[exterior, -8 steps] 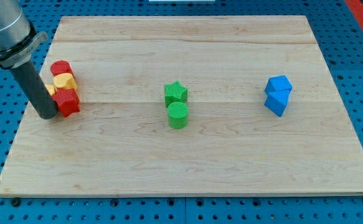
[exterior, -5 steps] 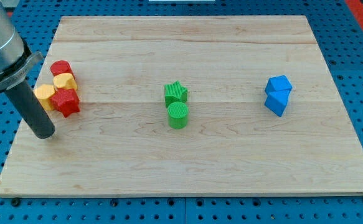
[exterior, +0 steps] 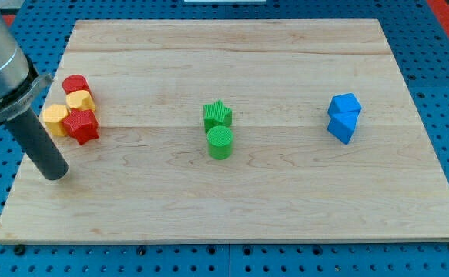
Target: Move your arm diagonally to the green circle
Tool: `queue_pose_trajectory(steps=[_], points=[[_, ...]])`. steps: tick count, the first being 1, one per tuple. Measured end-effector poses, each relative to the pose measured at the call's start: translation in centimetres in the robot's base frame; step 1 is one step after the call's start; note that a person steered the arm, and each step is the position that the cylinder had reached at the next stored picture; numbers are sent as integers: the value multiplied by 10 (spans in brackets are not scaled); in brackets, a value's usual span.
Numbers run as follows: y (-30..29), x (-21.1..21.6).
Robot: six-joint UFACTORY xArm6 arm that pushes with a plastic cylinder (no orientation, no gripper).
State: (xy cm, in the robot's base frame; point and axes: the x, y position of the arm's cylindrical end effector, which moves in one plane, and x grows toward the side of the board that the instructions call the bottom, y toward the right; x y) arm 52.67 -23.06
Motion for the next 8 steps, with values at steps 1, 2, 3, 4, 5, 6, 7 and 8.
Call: queue_pose_trajectory(steps=[1, 2, 3, 4, 5, 6, 7, 8], points=[[-1, 0], [-1, 0], [7, 5], [30, 5], [69, 5], [122, 5], [178, 5], [198, 4]])
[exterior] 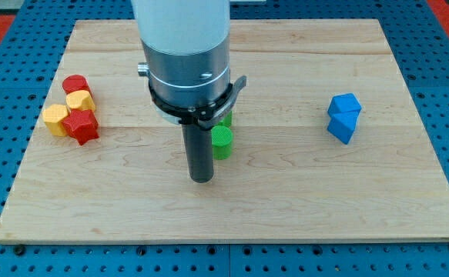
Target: Move your arm diagonally to the green circle
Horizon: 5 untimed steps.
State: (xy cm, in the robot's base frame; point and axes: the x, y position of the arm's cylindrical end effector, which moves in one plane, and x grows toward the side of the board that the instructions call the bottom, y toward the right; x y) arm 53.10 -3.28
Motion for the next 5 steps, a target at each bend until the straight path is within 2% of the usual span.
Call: queue_pose_trajectory(steps=[1, 3, 4, 5], points=[[9, 0], [132, 13], [162, -10], [173, -61]])
